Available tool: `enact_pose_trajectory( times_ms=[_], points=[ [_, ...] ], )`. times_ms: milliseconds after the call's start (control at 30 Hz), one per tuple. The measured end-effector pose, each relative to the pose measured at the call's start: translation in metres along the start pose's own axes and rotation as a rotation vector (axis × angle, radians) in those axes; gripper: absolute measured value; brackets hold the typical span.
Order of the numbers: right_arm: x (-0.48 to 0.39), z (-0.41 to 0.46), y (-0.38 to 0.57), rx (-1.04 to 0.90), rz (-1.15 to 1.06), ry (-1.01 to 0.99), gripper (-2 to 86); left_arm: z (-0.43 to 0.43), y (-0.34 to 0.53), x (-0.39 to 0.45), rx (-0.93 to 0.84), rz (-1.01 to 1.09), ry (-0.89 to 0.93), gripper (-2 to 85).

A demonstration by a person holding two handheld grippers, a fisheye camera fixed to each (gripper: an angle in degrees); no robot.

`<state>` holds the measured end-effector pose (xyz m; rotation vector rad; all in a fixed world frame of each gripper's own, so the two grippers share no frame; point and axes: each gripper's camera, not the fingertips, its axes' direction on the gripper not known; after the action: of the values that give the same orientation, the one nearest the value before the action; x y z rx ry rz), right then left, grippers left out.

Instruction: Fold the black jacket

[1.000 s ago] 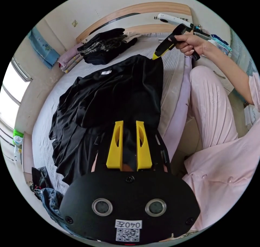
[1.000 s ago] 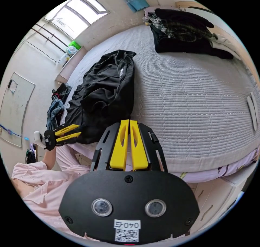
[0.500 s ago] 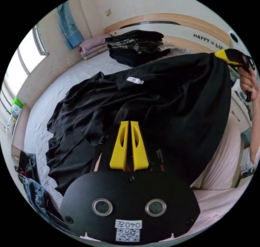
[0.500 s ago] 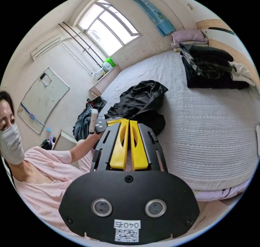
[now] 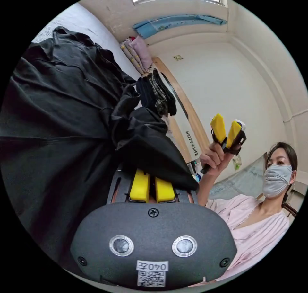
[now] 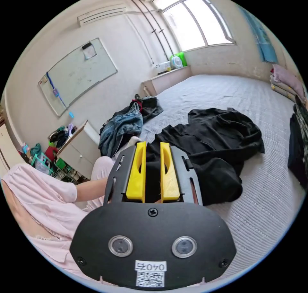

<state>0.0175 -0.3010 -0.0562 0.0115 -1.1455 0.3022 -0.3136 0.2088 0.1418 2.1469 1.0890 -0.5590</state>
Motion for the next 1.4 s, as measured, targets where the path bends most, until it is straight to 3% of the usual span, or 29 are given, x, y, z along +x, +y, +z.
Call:
enact_pose_trajectory(
  times_ms=[167,300,400,600,700,800,933,1133,1300,1400],
  points=[
    [0.095,-0.034,0.053,0.017,0.314,0.145,-0.3,-0.036,0.033,0.002,0.023,-0.035,-0.293,-1.1],
    [0.108,-0.021,0.065,-0.049,0.308,0.192,-0.9,-0.045,0.045,0.074,0.158,0.132,-0.686,-1.1],
    [0.096,0.014,0.053,-0.163,0.226,0.225,-0.9,0.001,0.042,0.136,0.088,0.351,-0.827,-1.1],
    [0.061,0.084,0.048,-0.455,0.077,0.263,-1.0,0.133,0.058,0.196,-0.175,0.678,-0.915,-1.2],
    [0.059,0.096,0.017,-0.351,0.066,0.242,-1.0,0.177,0.064,0.206,-0.232,0.741,-0.924,-1.0],
    [0.077,0.121,-0.026,-0.306,0.080,0.219,-1.0,0.209,0.061,0.185,-0.306,0.653,-0.991,-0.9],
    [0.100,0.158,-0.060,-0.364,0.108,0.246,-0.9,0.200,0.056,0.192,-0.267,0.566,-0.907,-0.9],
    [0.053,0.093,-0.042,-0.188,0.024,0.233,-0.1,0.176,0.068,0.234,-0.141,0.596,-0.887,-0.9],
    [0.024,0.101,0.014,-0.347,-0.006,0.549,5.8,0.179,0.079,0.261,-0.107,0.629,-0.913,-0.9],
    [0.023,0.112,0.034,-0.385,0.021,0.608,5.1,0.181,0.090,0.276,-0.101,0.649,-0.927,-0.9]
  ],
)
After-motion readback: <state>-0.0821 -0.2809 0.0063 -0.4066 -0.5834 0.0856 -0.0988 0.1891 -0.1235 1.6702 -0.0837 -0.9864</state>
